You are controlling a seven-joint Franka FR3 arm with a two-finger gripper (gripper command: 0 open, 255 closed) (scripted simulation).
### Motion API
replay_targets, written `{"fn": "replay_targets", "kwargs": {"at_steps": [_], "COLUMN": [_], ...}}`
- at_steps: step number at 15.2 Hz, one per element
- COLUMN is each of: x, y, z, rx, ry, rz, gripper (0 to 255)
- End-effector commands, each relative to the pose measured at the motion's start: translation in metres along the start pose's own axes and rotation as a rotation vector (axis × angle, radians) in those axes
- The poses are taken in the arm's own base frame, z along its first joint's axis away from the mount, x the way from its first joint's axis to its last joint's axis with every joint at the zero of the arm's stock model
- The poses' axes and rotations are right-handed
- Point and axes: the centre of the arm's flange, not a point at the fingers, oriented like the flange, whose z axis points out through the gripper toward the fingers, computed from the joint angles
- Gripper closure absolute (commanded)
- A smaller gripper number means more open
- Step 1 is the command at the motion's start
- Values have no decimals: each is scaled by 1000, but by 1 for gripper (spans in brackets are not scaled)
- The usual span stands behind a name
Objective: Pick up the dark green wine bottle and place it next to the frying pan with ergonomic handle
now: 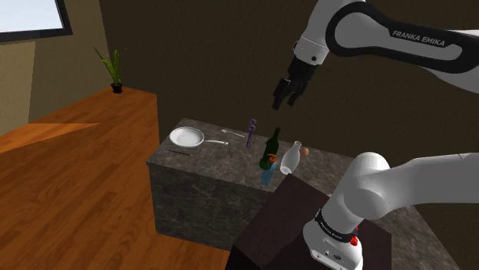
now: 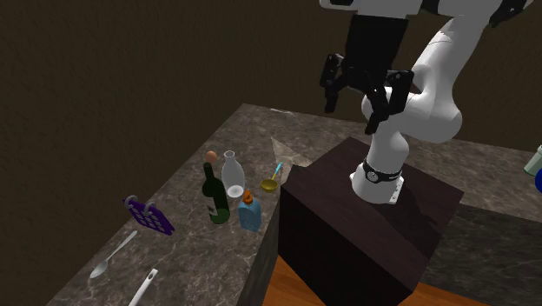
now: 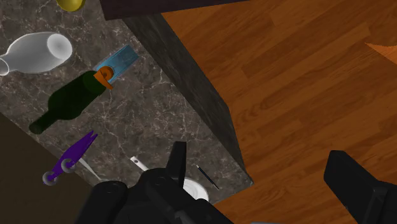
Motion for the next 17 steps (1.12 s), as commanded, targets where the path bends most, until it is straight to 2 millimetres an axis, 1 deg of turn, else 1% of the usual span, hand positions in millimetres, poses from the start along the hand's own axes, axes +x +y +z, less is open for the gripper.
{"fn": "replay_targets", "kwargs": {"at_steps": [1, 17], "x": [0, 69], "y": [0, 152], "z": [0, 127], "rx": [0, -37], "ry": [0, -59], "rz": [0, -29], "gripper": [0, 0]}}
